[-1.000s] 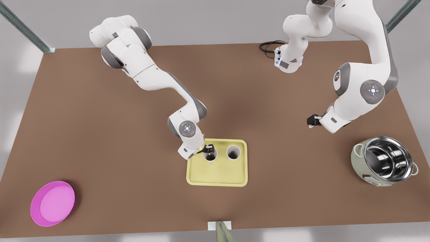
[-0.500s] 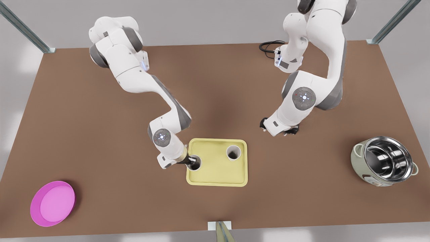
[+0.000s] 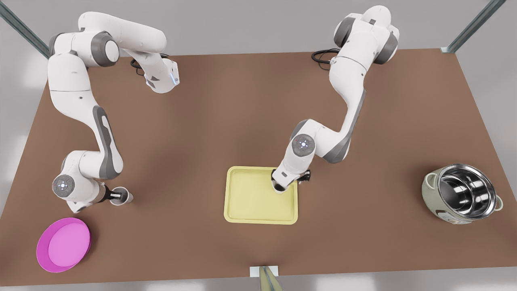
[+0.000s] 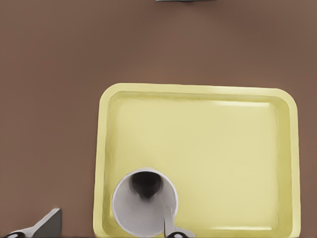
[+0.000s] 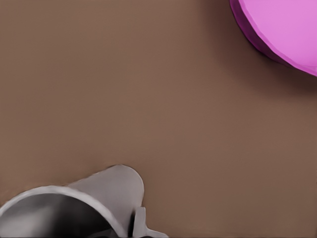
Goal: Use the left arm to pick up the white IKEA cup from the tray and place it on the middle-left position; use the right arm to pick up the white IKEA cup from the tray and place it on the middle-right position
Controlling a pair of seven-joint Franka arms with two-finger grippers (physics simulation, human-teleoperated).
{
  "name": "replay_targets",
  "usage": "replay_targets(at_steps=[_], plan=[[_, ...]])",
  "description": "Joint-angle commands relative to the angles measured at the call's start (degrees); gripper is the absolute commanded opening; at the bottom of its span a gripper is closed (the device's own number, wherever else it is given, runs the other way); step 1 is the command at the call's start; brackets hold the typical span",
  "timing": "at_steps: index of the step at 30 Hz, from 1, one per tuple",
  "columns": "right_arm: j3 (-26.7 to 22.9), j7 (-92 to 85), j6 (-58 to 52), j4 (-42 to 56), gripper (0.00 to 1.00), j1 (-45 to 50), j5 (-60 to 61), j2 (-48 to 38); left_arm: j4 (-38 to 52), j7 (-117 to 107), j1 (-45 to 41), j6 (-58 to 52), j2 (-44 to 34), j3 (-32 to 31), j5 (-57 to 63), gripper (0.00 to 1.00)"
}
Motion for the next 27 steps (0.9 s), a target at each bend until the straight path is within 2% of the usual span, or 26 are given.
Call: replay_targets(at_steps=[1, 3, 4, 5, 13, 25, 27], plan=[[-0.21, -43.21, 8.49, -1.26, 0.11, -0.19, -1.92, -0.32, -4.85, -15.4, 0.05, 6.56, -1.07, 0.06, 1.9, 1.0], [-0.21, -43.04, 8.49, -1.35, 0.17, -0.11, -1.83, -0.32, -6.0, -15.48, 0.05, 5.77, -1.16, 0.15, 1.99, 1.0], [-0.21, -42.6, 8.49, -1.35, 0.38, -0.11, -1.83, -0.32, -6.09, -15.48, 0.05, 5.77, -1.16, 0.24, 1.99, 1.0], [-0.21, -42.51, 8.31, -1.26, 1.0, -0.02, -1.83, -0.32, -6.0, -15.48, 0.05, 5.86, -0.99, 0.24, 1.9, 1.0], [-0.3, -42.95, 7.96, -1.26, 1.0, -0.19, -1.92, -0.67, -5.73, -14.17, 1.63, 8.67, -0.11, 0.24, 1.73, 1.0], [-0.12, -44.44, 7.69, -1.35, 1.0, -1.86, -1.92, -1.55, -6.17, -14.69, 1.28, 15.79, 5.52, -0.2, -0.03, 1.0], [-0.12, -44.35, 7.08, -3.63, 1.0, -2.3, -1.13, -3.57, -6.0, -14.69, 1.28, 15.79, 5.78, -0.2, -0.03, 0.99]])
